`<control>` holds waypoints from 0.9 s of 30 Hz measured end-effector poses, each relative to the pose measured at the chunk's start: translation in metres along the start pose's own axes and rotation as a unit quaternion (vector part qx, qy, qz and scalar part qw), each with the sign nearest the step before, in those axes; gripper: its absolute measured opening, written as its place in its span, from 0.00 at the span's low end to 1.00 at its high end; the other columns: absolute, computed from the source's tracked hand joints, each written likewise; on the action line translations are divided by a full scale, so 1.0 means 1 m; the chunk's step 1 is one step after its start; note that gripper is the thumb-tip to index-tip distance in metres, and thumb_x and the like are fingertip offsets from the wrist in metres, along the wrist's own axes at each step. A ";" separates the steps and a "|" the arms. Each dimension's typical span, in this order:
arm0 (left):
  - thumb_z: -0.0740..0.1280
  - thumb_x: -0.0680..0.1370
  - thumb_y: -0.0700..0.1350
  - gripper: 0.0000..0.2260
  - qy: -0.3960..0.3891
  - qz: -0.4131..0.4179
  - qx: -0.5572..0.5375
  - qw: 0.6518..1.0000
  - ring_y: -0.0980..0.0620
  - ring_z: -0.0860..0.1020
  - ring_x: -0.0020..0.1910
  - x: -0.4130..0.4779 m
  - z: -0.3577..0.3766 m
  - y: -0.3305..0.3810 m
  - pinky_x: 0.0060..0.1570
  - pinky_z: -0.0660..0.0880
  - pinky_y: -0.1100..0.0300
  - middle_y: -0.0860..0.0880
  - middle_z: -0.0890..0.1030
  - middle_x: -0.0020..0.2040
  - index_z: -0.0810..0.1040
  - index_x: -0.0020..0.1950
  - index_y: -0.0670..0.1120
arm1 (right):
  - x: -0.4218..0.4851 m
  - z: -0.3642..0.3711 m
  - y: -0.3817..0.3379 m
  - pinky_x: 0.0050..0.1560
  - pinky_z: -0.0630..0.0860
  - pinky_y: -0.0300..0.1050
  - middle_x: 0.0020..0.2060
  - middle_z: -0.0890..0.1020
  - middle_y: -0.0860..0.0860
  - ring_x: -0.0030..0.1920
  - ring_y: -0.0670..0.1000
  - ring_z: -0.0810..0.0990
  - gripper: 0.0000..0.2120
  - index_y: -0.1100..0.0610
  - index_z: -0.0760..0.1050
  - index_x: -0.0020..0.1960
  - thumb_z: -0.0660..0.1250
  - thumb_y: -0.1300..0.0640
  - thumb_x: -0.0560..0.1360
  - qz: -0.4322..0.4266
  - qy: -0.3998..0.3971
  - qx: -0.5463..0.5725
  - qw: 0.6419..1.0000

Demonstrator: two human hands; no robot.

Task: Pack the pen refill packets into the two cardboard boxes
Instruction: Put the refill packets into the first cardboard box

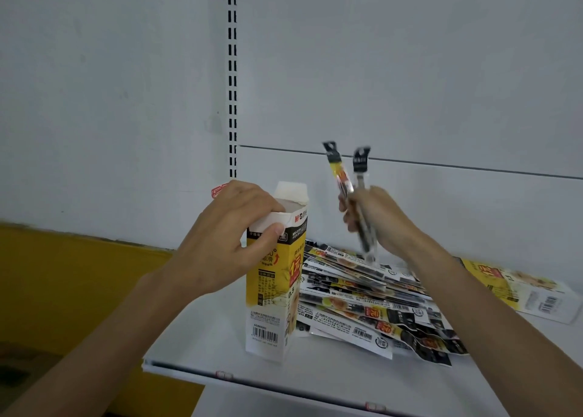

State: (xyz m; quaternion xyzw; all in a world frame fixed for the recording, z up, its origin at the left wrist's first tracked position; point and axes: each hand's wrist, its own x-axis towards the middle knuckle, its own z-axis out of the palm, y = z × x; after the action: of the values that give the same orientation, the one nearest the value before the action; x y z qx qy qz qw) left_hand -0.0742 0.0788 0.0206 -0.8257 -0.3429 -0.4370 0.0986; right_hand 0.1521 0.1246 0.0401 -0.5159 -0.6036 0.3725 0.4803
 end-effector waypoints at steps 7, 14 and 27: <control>0.56 0.75 0.53 0.14 0.011 -0.004 -0.017 1.000 0.62 0.66 0.49 -0.002 0.004 0.000 0.44 0.68 0.66 0.57 0.72 0.48 0.76 0.51 0.48 | -0.019 0.012 -0.085 0.21 0.59 0.35 0.21 0.66 0.48 0.19 0.44 0.60 0.11 0.57 0.68 0.34 0.62 0.64 0.75 -0.157 0.035 0.378 0.912; 0.56 0.76 0.54 0.12 -0.008 0.005 -0.020 1.000 0.60 0.66 0.51 -0.002 0.002 0.002 0.46 0.65 0.67 0.57 0.72 0.49 0.74 0.52 0.52 | -0.011 0.035 -0.103 0.25 0.67 0.36 0.27 0.71 0.51 0.23 0.46 0.69 0.09 0.61 0.72 0.40 0.57 0.62 0.78 -0.127 -0.034 0.439 0.889; 0.57 0.76 0.52 0.15 0.002 0.016 -0.023 1.000 0.55 0.68 0.52 -0.007 -0.003 0.002 0.49 0.67 0.62 0.52 0.75 0.50 0.77 0.54 0.47 | -0.016 0.061 -0.059 0.46 0.77 0.36 0.42 0.81 0.44 0.43 0.41 0.80 0.05 0.51 0.78 0.50 0.65 0.53 0.76 -0.196 -0.203 -0.116 0.952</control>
State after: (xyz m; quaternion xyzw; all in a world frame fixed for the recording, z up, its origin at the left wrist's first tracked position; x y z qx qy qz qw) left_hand -0.0774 0.0731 0.0169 -0.8324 -0.3190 -0.4448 0.0869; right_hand 0.0780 0.1002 0.0772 -0.3527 -0.8169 0.2952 0.3481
